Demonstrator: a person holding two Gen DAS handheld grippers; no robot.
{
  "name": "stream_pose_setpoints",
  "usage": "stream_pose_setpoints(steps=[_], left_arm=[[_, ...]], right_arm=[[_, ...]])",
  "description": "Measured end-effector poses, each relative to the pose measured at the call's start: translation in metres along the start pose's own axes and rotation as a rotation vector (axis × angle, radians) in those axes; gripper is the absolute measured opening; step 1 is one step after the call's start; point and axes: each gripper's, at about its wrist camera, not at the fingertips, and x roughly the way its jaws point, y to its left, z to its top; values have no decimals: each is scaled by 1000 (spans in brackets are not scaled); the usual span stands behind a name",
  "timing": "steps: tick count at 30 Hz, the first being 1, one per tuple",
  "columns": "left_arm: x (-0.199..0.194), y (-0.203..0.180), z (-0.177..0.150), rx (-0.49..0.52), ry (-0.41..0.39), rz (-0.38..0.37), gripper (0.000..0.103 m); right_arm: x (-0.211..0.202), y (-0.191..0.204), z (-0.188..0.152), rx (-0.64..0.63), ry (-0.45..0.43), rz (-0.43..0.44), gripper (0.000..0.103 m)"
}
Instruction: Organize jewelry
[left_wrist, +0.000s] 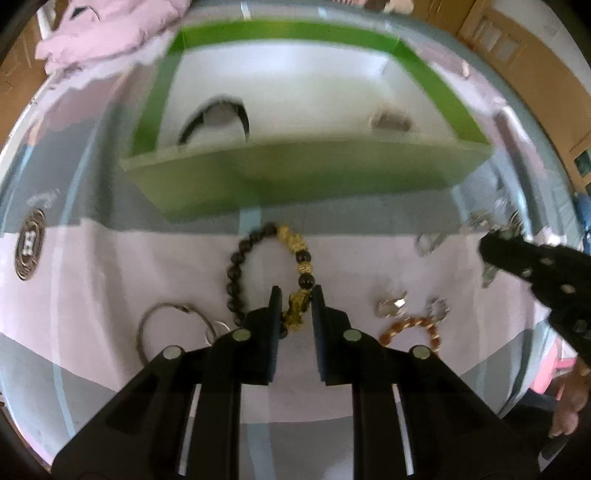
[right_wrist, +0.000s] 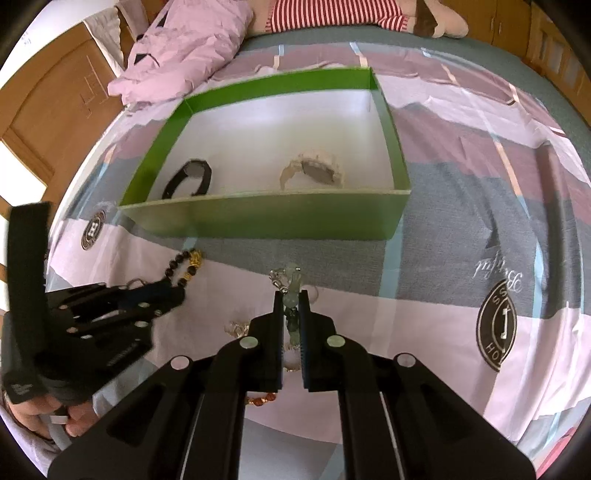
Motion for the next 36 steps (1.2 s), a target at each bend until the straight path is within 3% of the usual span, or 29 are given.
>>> stream_pose_setpoints(steps=[6, 8, 11, 19, 22, 26, 28, 30, 31, 32, 33, 36], left_arm=[[-51, 5, 8, -24, -161, -67, 15], [-65, 8, 11, -34, -206, -95, 9], [-82, 4, 16, -31, -285, -129, 9], [-99, 3, 48, -79, -348, -168, 4], [-102, 5, 63, -86, -374, -150, 4], [-92, 11, 73, -114, -342, -148, 4], [-87, 9, 60, -83, -296, -176, 4], [-79, 8, 41, -38, -261, -132, 7], [-71, 7, 31, -22, -224, -94, 23], [-62, 7, 27, -16, -179, -69, 48], [-52, 6, 24, -10, -143, -57, 56], [-17, 2, 12, 12, -33, 3, 57]], right_arm=[[-25, 2, 7, -4, -95, 35, 7], [-33, 3, 11, -9, -139, 46, 7], [-45, 6, 18, -8, -208, 67, 7], [-55, 16, 44, 2, -322, 107, 7], [-40, 14, 62, 43, -336, 134, 7], [-27, 12, 66, 100, -291, 153, 7], [-34, 18, 60, 63, -288, 152, 7], [-44, 20, 44, 31, -274, 146, 7], [-47, 19, 32, 25, -240, 158, 7], [-46, 17, 23, 23, -200, 160, 7], [-41, 16, 17, 23, -165, 153, 7], [-17, 6, 1, 5, -59, 84, 7]])
